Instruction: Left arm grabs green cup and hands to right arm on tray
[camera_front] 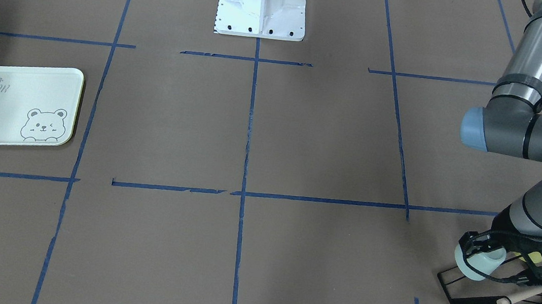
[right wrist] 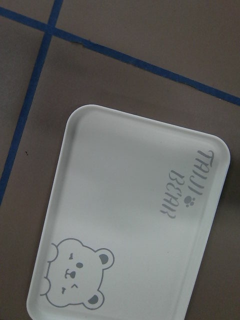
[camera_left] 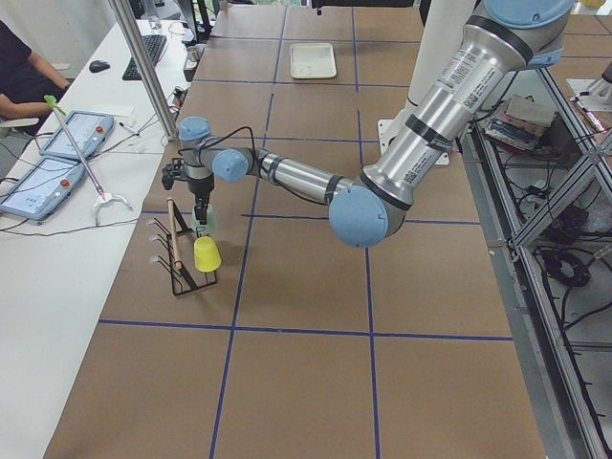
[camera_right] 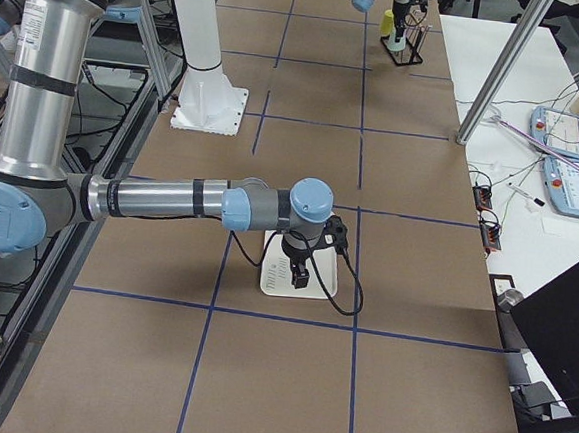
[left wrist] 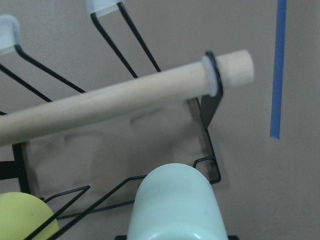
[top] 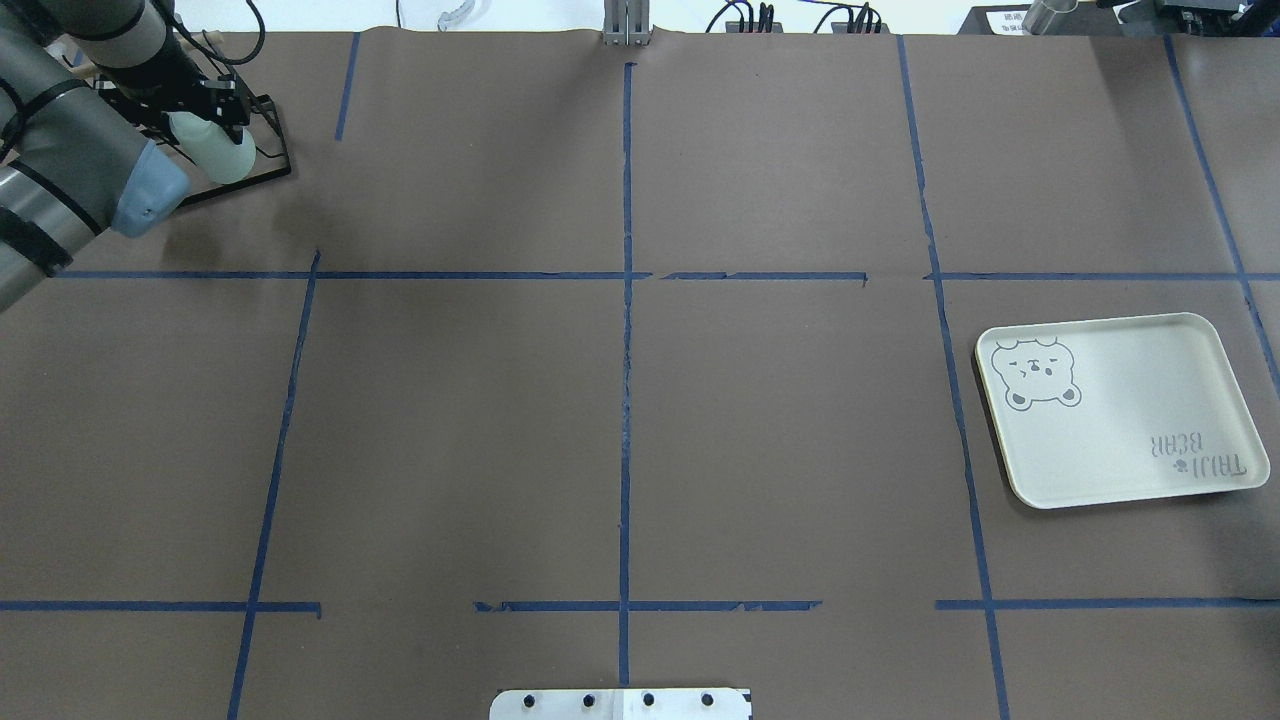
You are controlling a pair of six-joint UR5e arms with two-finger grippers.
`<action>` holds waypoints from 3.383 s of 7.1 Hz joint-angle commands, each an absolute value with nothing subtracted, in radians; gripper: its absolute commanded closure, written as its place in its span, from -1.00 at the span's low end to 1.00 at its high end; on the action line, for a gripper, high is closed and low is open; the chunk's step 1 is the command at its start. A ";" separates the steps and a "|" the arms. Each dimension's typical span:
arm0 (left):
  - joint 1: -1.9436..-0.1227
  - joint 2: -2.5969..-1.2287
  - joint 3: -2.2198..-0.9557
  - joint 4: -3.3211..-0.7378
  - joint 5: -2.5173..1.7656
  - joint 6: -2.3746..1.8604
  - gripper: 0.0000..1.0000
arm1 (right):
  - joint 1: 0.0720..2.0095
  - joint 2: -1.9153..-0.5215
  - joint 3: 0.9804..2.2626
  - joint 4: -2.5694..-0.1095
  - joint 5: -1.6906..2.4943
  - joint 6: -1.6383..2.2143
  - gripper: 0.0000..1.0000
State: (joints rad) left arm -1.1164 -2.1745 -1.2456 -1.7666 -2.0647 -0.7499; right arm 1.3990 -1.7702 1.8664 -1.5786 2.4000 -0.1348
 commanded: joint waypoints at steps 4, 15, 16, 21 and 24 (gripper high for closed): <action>-1.170 -2.120 -1.627 -1.463 -2.063 -0.749 0.75 | 1.397 -1.770 1.861 -1.580 2.402 -0.135 -1.00; -0.855 -2.097 -1.757 -2.297 -2.292 -1.498 0.75 | 0.915 -1.367 2.001 -1.440 2.327 0.776 -1.00; -0.838 -2.097 -1.725 -2.447 -2.266 -1.594 0.75 | 0.893 -1.305 2.031 -1.440 2.330 0.881 -1.00; -0.646 -2.095 -1.573 -3.050 -1.892 -1.877 0.75 | 0.792 -1.264 1.930 -0.680 2.322 1.606 -0.97; -0.528 -2.094 -1.503 -3.340 -1.714 -1.919 0.75 | 0.787 -1.264 1.832 -0.187 2.196 2.030 -0.95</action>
State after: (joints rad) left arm -0.5591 -2.0949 -1.5194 -3.2517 -1.7551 -1.9094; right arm 0.7906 -1.2648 1.8750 -0.3815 2.2508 1.8728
